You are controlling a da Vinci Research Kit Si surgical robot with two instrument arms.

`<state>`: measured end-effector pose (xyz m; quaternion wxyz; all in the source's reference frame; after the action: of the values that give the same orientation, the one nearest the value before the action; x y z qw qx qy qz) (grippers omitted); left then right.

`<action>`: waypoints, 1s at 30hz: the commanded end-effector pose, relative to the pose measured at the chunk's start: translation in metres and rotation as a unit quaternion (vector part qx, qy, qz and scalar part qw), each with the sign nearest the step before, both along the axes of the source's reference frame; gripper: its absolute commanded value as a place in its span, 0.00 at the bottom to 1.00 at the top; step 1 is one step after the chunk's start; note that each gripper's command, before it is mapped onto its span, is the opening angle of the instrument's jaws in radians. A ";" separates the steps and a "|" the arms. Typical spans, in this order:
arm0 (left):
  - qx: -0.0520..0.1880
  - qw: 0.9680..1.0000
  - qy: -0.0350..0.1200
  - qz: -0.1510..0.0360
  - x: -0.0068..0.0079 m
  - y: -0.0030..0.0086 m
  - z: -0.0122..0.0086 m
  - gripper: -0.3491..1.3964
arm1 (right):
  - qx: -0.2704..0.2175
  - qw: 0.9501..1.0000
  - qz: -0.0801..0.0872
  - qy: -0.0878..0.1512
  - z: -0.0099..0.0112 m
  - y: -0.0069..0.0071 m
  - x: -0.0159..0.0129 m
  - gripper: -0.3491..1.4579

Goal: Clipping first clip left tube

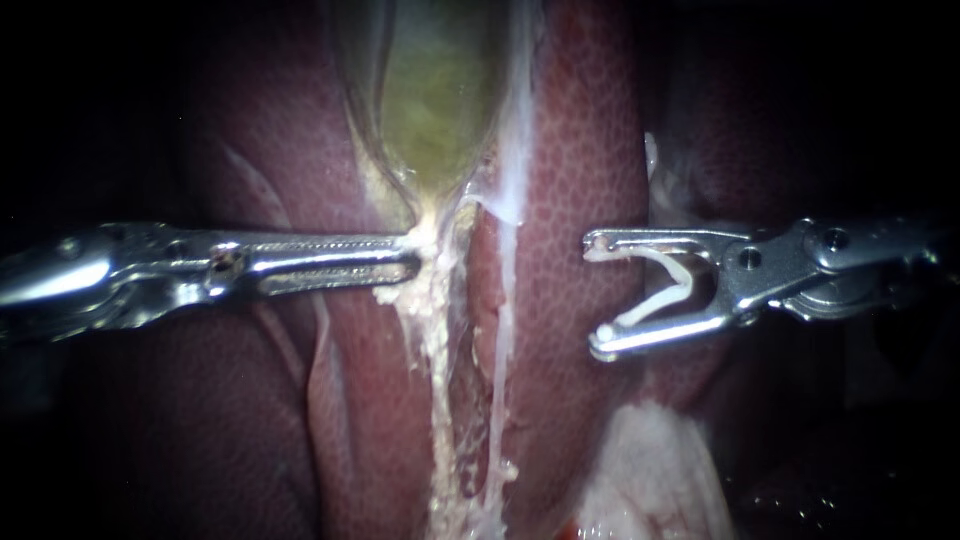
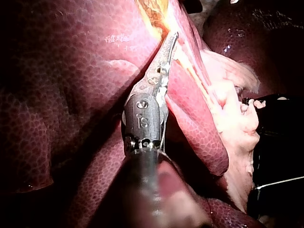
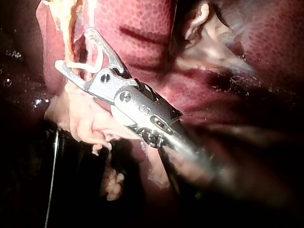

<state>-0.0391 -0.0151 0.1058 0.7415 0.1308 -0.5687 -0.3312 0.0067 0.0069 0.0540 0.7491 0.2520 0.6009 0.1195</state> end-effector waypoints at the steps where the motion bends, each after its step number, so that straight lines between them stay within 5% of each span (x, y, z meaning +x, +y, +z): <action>1: 0.000 1.000 0.000 0.000 0.0000 0.0000 0.0000 0.00 | 0.000 1.000 0.000 0.000 0.0000 0.0000 0.0000 0.53; 11: 0.002 1.000 0.000 -0.001 0.0010 0.0006 -0.0009 0.00 | 0.000 1.000 0.000 0.000 0.0000 0.0000 0.0000 0.53; 17: 0.011 1.000 -0.006 -0.017 0.0036 0.0026 -0.0043 0.00 | 0.000 1.000 0.000 0.000 0.0000 0.0000 0.0001 0.53; 25: -0.016 0.999 -0.022 -0.036 0.0061 0.0052 -0.0096 0.00 | -0.001 1.000 0.001 0.000 0.0001 -0.0001 0.0003 0.53; 30: -0.019 0.999 -0.021 -0.037 0.0064 0.0052 -0.0100 0.00 | -0.001 1.000 0.001 0.000 0.0001 -0.0002 0.0006 0.53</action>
<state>-0.0326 -0.0098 0.0957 0.7186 0.1029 -0.5951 -0.3447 0.0073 0.0066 0.0542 0.7496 0.2504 0.6009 0.1197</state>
